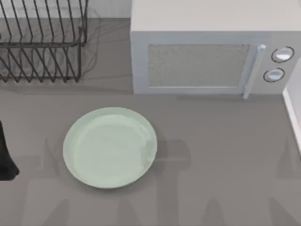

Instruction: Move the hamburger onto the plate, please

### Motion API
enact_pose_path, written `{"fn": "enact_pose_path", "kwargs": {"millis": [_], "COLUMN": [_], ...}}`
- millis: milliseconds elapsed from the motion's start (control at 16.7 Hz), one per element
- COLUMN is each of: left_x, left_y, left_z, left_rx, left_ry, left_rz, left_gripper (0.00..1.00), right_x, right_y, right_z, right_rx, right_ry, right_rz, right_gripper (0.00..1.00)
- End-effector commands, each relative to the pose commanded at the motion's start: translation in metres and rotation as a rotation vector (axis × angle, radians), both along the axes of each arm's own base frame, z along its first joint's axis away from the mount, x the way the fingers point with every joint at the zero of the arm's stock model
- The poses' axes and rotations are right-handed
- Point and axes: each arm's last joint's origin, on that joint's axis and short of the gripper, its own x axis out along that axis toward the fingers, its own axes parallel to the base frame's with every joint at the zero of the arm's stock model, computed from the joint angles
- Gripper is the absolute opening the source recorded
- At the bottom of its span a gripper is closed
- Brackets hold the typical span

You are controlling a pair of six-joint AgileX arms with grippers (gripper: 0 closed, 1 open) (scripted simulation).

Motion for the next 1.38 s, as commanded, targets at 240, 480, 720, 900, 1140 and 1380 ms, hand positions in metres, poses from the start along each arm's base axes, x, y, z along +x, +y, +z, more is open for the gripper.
{"fn": "enact_pose_path", "kwargs": {"millis": [240,480,720,900,1140,1380], "left_x": [0.000,0.007,0.036,0.071,0.119,0.161], "left_y": [0.001,0.005,0.012,0.022,0.039,0.056], "left_z": [0.005,0.027,0.049,0.054,0.047,0.030], "left_rx": [0.011,0.068,0.139,0.179,0.204,0.205], "left_ry": [0.027,0.193,0.519,0.812,1.151,1.401], "left_rz": [0.008,0.035,0.040,0.014,-0.050,-0.128], "left_gripper": [1.00,1.00,1.00,1.00,1.00,1.00], "right_x": [0.000,0.000,0.000,0.000,0.000,0.000], "right_y": [0.000,0.000,0.000,0.000,0.000,0.000], "right_z": [0.000,0.000,0.000,0.000,0.000,0.000], "right_rx": [0.000,0.000,0.000,0.000,0.000,0.000], "right_ry": [0.000,0.000,0.000,0.000,0.000,0.000], "right_rz": [0.000,0.000,0.000,0.000,0.000,0.000], "right_gripper": [1.00,1.00,1.00,1.00,1.00,1.00]}}
